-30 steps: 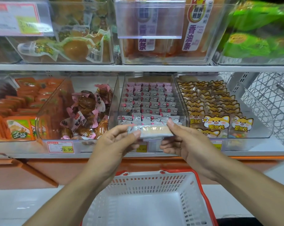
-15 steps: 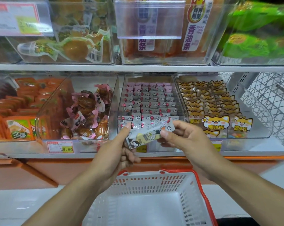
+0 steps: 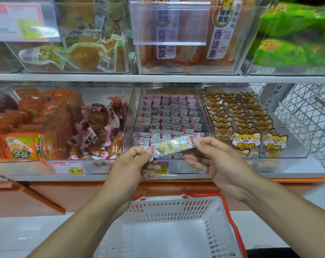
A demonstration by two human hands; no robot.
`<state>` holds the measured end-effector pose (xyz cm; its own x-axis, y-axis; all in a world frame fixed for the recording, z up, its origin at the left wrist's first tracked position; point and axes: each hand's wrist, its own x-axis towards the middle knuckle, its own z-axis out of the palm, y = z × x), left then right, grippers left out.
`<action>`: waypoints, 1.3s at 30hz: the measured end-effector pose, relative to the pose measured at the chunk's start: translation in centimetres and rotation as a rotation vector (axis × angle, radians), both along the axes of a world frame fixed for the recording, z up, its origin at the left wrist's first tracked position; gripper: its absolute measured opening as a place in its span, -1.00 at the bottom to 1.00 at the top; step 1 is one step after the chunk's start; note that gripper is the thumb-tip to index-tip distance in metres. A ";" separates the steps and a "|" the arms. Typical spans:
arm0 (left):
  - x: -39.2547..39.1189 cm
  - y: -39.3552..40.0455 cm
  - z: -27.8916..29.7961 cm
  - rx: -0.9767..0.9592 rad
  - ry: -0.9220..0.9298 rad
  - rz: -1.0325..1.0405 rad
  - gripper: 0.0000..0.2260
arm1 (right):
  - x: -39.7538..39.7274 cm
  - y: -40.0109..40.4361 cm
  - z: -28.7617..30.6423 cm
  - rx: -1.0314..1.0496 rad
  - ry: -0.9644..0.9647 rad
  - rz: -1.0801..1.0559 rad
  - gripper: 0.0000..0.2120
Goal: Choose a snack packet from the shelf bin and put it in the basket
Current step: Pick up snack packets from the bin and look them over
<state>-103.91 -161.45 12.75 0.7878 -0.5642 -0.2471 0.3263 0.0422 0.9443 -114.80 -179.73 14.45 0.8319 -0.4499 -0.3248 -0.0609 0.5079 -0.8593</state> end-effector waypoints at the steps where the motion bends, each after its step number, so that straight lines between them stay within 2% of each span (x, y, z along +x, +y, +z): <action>1: 0.0 0.0 0.0 -0.012 0.019 0.010 -0.79 | 0.2 0.0 0.0 0.016 -0.009 -0.015 -0.81; 4: 0.0 -0.3 0.0 0.009 -0.036 0.066 -0.87 | 1.0 0.3 0.2 -0.023 -0.064 -0.106 -0.83; 8: 0.1 -0.4 -0.3 0.161 -0.229 0.161 -0.95 | 2.4 0.7 0.3 -0.231 -0.129 -0.229 -0.89; 11: 0.2 -0.1 -0.8 0.312 -0.413 0.118 -0.81 | 4.1 1.2 0.6 -0.487 -0.193 -0.254 -0.97; 15: 0.5 -0.1 -1.2 0.433 -0.452 0.023 -0.64 | 7.3 1.2 0.3 -0.838 -0.103 -0.266 -0.93; 20: 1.0 0.4 -1.5 0.565 -0.528 -0.007 -0.60 | 10.4 1.8 -0.8 -1.049 -0.083 -0.114 -0.91; 25: 1.4 0.7 -1.0 0.645 -0.556 -0.035 -0.58 | 12.4 1.4 -1.9 -1.350 0.053 0.082 -0.85; 30: 1.3 0.6 -0.3 0.692 -0.591 -0.044 -0.56 | 14.9 1.3 -1.7 -1.810 0.281 0.382 -0.76; 33: 1.4 0.4 -0.1 0.737 -0.626 -0.063 -0.52 | 15.8 1.4 -0.5 -1.842 0.337 0.452 -0.74; 36: 1.5 0.3 -0.1 0.754 -0.626 -0.072 -0.51 | 16.7 1.4 1.0 -1.672 0.348 0.351 -0.74; 39: 1.6 0.3 -0.2 0.760 -0.618 -0.074 -0.50 | 17.7 1.0 1.6 -1.650 0.405 0.286 -0.72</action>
